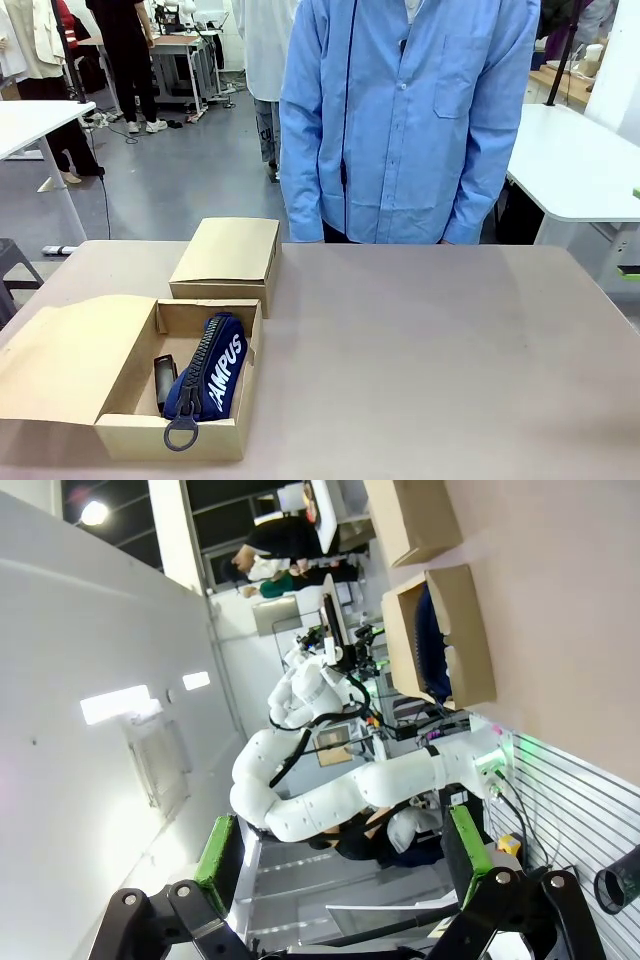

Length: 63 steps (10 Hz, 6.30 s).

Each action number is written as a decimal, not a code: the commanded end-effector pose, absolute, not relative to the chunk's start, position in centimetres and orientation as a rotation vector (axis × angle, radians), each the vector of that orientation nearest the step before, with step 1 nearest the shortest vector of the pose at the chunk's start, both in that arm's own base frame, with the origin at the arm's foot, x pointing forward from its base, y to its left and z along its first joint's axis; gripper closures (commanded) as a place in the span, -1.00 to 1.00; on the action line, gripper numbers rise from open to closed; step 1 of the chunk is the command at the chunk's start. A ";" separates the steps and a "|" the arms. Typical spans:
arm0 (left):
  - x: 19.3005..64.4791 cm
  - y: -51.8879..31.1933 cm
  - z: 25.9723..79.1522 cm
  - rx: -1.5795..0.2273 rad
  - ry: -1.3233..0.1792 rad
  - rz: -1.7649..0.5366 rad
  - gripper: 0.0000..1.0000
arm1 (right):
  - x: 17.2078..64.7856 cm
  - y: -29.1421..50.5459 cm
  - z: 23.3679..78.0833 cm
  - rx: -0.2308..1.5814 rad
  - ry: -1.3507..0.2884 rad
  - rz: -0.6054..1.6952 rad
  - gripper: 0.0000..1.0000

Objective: Place items inside the box.
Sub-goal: Close the lid of the Mailer Box closest to the robot.

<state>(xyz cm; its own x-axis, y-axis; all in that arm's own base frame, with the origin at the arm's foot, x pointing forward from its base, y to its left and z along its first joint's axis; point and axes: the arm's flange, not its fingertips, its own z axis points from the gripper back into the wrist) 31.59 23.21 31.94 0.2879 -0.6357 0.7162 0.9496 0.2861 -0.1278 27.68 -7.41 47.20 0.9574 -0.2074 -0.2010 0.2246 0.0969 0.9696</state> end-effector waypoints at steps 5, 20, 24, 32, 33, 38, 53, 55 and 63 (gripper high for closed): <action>31.8 19.3 29.7 -0.864 -0.743 -1.248 -1.00 | 27.6 -7.5 47.5 1.457 0.007 -0.313 -1.00; 32.9 22.2 27.0 -0.481 -0.705 -1.311 -1.00 | 27.6 -7.5 47.5 1.457 0.007 -0.313 -1.00; 32.2 19.5 27.5 -0.810 -0.919 -1.275 -1.00 | 27.6 -7.5 47.5 1.457 0.007 -0.313 -1.00; 28.3 7.8 35.2 -1.025 -1.218 -1.285 -1.00 | 27.6 -7.5 47.5 1.457 0.007 -0.313 -1.00; 28.1 5.4 35.2 -0.992 -1.238 -1.279 -1.00 | 27.6 -7.5 47.5 1.457 0.007 -0.313 -1.00; 24.5 -5.0 30.2 -0.995 -1.096 -1.233 -1.00 | 27.6 -7.5 47.5 1.457 0.007 -0.313 -1.00; 30.9 -5.9 27.9 -0.930 -1.023 -1.265 -1.00 | 27.6 -7.5 47.5 1.457 0.007 -0.313 -1.00; 30.3 -5.2 28.0 -0.967 -1.031 -1.306 -1.00 | 27.6 -7.5 47.5 1.457 0.007 -0.313 -1.00; 31.7 -2.1 34.4 -1.106 -1.316 -0.758 -1.00 | 27.6 -7.5 47.5 1.457 0.007 -0.313 -1.00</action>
<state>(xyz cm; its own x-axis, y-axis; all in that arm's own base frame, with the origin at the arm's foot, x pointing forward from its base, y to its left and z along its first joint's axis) 39.23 -0.82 32.07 0.0707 0.0181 0.9973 0.9729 0.2193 -0.0729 27.67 -7.43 47.19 0.9572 -0.2075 -0.2016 0.2251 0.0964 0.9696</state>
